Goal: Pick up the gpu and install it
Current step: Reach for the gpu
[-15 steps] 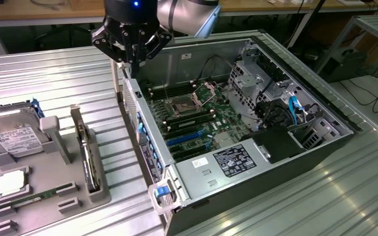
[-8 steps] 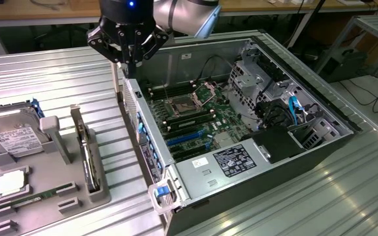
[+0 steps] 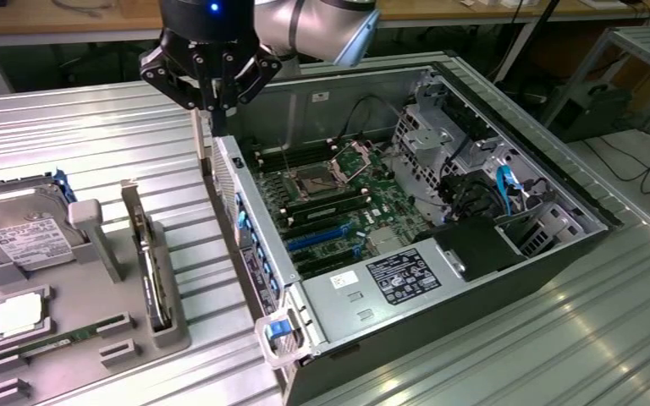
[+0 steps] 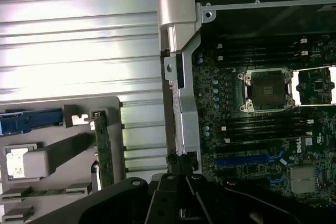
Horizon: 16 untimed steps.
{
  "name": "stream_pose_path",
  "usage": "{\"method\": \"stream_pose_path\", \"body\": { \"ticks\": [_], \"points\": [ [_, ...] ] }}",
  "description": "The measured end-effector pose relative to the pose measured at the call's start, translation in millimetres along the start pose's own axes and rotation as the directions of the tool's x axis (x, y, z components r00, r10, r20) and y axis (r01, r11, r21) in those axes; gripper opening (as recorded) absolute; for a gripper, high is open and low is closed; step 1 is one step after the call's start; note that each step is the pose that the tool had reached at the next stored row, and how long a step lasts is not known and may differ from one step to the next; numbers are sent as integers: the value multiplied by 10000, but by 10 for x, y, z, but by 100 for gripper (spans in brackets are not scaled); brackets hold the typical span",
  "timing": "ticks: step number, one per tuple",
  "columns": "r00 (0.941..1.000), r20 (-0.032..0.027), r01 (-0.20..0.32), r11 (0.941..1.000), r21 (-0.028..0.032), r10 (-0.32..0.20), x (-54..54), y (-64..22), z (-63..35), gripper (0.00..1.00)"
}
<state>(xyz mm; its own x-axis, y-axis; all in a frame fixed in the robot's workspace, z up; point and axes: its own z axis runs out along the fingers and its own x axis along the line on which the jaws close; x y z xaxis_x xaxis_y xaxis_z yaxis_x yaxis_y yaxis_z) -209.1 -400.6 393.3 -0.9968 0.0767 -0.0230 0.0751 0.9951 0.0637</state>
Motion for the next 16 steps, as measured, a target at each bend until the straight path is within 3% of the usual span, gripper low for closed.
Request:
{"method": "stream_pose_path", "body": {
  "ticks": [6,9,16],
  "points": [
    [10000,0,-1,10000,0,1,65,-10,-2,11],
    [10000,-1,2,10000,1,-2,145,-52,-7,11],
    [10000,-4,57,10000,-2,-57,192,-124,-12,11]
  ]
}}
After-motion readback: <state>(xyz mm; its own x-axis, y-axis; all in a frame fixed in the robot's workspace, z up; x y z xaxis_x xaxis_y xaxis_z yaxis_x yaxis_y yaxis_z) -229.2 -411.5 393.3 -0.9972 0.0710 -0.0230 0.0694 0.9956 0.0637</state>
